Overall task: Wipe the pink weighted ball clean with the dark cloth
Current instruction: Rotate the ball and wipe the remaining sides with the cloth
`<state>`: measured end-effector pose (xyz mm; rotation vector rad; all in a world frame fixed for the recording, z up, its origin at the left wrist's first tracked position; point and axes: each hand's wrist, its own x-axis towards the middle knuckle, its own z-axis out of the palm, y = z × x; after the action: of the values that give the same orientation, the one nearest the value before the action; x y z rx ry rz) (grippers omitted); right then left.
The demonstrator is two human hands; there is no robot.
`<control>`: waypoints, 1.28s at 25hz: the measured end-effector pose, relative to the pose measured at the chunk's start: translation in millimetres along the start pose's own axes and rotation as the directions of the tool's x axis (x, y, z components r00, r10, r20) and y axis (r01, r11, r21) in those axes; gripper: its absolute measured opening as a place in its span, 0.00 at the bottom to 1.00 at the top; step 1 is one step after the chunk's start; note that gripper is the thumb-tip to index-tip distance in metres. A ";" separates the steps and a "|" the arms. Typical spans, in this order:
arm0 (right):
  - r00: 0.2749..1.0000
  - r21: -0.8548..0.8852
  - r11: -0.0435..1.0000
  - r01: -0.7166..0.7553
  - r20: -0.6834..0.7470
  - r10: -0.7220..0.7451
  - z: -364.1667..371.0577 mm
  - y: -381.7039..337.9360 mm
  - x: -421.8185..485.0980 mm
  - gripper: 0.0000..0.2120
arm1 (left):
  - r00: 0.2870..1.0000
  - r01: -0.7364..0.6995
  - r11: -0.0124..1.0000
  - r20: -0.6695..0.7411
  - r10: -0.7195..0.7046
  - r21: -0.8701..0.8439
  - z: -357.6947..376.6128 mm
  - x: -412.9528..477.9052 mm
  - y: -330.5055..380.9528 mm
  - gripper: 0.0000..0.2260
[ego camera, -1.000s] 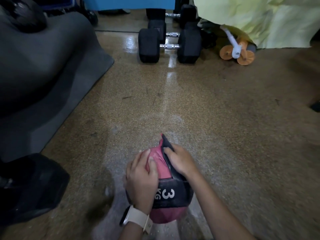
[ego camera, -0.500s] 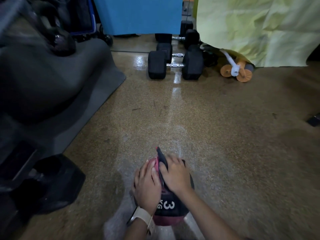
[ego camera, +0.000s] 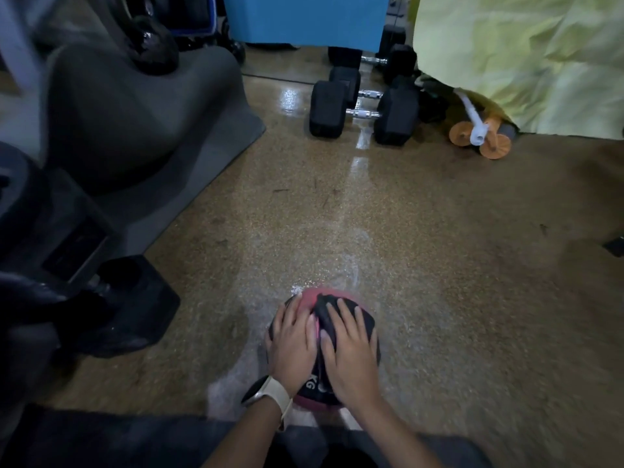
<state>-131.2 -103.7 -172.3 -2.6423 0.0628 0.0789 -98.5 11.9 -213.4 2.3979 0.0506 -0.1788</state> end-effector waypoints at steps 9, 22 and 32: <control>0.992 0.009 0.997 -0.081 -0.099 0.081 13.1 -3.8 9.2 0.30 | 1.000 -0.014 0.999 -0.006 0.013 -0.029 -2.5 8.2 3.0 0.34; 0.989 0.025 0.999 -0.033 -0.143 0.036 10.5 3.4 -10.8 0.26 | 0.998 -0.058 0.998 0.024 0.058 -0.002 2.7 16.6 -3.7 0.32; 0.991 0.047 0.999 0.013 -0.134 -0.007 18.2 0.6 22.7 0.23 | 1.000 -0.024 0.998 -0.002 0.024 -0.062 5.3 27.6 -15.1 0.33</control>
<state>-109.5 -96.2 -190.1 -2.5968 0.0956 -0.1027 -73.1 19.2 -231.3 2.3357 0.0272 -0.1626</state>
